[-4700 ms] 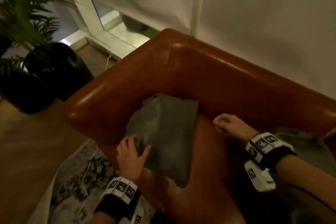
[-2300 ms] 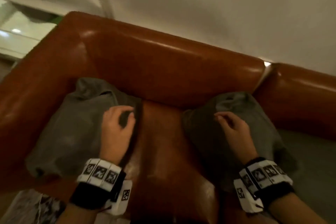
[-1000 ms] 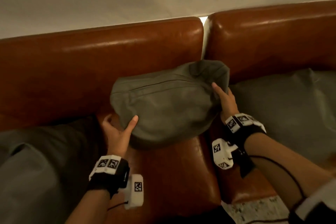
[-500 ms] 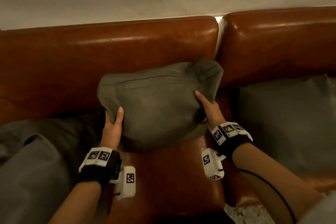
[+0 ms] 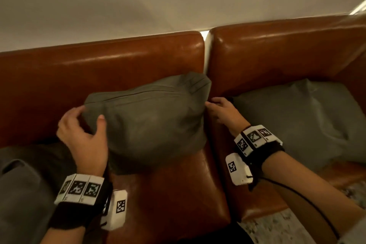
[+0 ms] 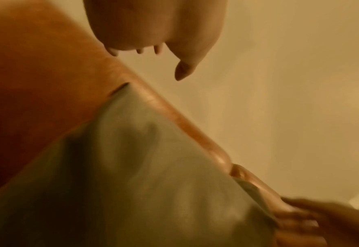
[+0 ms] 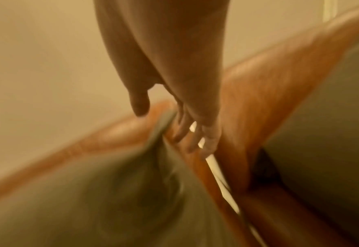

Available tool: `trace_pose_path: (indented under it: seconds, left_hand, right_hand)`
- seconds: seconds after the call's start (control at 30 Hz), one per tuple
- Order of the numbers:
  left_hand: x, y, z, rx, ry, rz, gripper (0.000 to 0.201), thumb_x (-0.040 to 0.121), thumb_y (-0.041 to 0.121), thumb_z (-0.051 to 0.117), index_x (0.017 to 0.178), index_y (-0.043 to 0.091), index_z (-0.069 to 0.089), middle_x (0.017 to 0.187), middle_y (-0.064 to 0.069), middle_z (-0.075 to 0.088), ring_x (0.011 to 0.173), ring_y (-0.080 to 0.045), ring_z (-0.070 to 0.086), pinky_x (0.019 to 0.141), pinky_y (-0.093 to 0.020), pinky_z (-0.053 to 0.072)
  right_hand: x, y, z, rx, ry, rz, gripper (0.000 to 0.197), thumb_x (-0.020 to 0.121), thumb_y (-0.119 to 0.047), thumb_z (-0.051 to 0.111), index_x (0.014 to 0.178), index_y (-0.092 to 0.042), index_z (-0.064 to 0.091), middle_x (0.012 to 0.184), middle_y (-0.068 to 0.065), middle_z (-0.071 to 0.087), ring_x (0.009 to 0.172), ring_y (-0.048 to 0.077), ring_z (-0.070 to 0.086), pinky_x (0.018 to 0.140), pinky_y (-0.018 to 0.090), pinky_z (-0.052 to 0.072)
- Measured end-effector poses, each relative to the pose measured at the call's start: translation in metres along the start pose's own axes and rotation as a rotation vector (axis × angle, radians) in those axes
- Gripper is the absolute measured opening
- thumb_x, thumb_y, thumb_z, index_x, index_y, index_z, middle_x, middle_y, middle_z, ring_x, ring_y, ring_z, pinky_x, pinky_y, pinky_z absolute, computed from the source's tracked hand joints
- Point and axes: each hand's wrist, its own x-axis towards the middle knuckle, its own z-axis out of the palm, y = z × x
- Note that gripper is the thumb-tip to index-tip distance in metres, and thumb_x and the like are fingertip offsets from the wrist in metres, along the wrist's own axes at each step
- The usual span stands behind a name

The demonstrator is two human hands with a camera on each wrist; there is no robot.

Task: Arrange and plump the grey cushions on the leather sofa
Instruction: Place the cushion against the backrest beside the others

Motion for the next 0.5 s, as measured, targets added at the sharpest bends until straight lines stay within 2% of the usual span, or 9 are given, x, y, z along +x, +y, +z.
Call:
trace_pose_path:
  seconds: [0.07,0.13,0.2,0.27,0.3,0.37,0.43,0.47,0.5]
  left_hand:
    - [-0.014,0.033,0.01,0.023,-0.161,0.197,0.022,0.093,0.013,0.063,0.115,0.012,0.061,0.123,-0.013,0.054,0.12,-0.032,0.047,0.098,-0.036,0.035]
    - [-0.033,0.059,0.031,-0.045,-0.382,0.325,0.016,0.092,0.006,0.062,0.104,0.018,0.063,0.106,-0.004,0.059,0.102,-0.022,0.057,0.09,-0.032,0.043]
    - [-0.055,0.08,0.061,-0.076,-0.612,0.36,0.016,0.092,0.006,0.062,0.1,0.02,0.064,0.098,0.005,0.06,0.092,-0.006,0.059,0.085,-0.02,0.046]
    - [-0.081,0.095,0.096,-0.088,-0.797,0.354,0.016,0.091,0.005,0.063,0.1,0.019,0.066,0.098,0.008,0.062,0.096,-0.003,0.06,0.081,-0.008,0.043]
    - [-0.096,0.103,0.114,-0.092,-0.874,0.346,0.018,0.091,0.004,0.064,0.1,0.019,0.066,0.097,0.007,0.064,0.097,-0.003,0.059,0.08,-0.006,0.043]
    - [-0.128,0.119,0.152,-0.097,-0.986,0.31,0.018,0.091,0.004,0.065,0.099,0.02,0.066,0.093,0.001,0.066,0.093,-0.009,0.062,0.077,-0.01,0.044]
    - [-0.16,0.129,0.192,-0.09,-1.056,0.208,0.016,0.091,0.01,0.066,0.102,0.022,0.063,0.093,0.0,0.065,0.084,-0.012,0.063,0.078,-0.017,0.047]
    - [-0.176,0.134,0.212,-0.07,-1.092,0.133,0.019,0.092,0.016,0.067,0.108,0.022,0.062,0.099,-0.001,0.064,0.085,-0.011,0.063,0.081,-0.022,0.049]
    - [-0.192,0.137,0.231,-0.043,-1.128,0.051,0.028,0.091,0.023,0.067,0.118,0.023,0.059,0.109,-0.001,0.061,0.093,-0.012,0.062,0.087,-0.028,0.051]
  right_hand:
    - [-0.02,-0.001,-0.029,-0.081,-0.058,-0.089,0.028,0.098,-0.033,0.054,0.122,-0.018,0.058,0.113,0.001,0.066,0.102,0.013,0.062,0.084,0.029,0.046]
    - [-0.038,0.007,-0.06,-0.204,-0.133,-0.152,0.02,0.099,-0.031,0.053,0.112,-0.019,0.063,0.101,-0.001,0.069,0.095,0.011,0.065,0.08,0.025,0.047]
    - [-0.05,0.025,-0.096,-0.353,-0.179,-0.181,0.017,0.098,-0.032,0.055,0.108,-0.023,0.064,0.098,-0.004,0.069,0.094,0.011,0.066,0.081,0.023,0.049]
    - [-0.056,0.047,-0.136,-0.46,-0.159,-0.183,0.01,0.097,-0.033,0.056,0.103,-0.031,0.064,0.099,-0.008,0.068,0.094,0.009,0.065,0.085,0.025,0.048]
    - [-0.059,0.059,-0.159,-0.477,-0.126,-0.186,0.008,0.097,-0.032,0.057,0.102,-0.034,0.063,0.099,-0.011,0.067,0.095,0.006,0.063,0.086,0.025,0.047]
    - [-0.063,0.078,-0.205,-0.451,-0.011,-0.179,0.009,0.097,-0.03,0.056,0.103,-0.034,0.062,0.101,-0.014,0.064,0.094,-0.001,0.06,0.085,0.02,0.046]
    - [-0.061,0.096,-0.251,-0.406,0.19,-0.181,0.011,0.097,-0.027,0.057,0.106,-0.028,0.063,0.097,-0.015,0.062,0.092,-0.001,0.058,0.078,0.015,0.044]
    - [-0.058,0.104,-0.274,-0.372,0.295,-0.178,0.012,0.097,-0.025,0.058,0.107,-0.025,0.063,0.096,-0.015,0.062,0.091,0.001,0.059,0.075,0.014,0.043]
    - [-0.053,0.111,-0.296,-0.324,0.382,-0.166,0.013,0.096,-0.026,0.059,0.109,-0.023,0.063,0.096,-0.013,0.062,0.092,0.006,0.06,0.073,0.016,0.043]
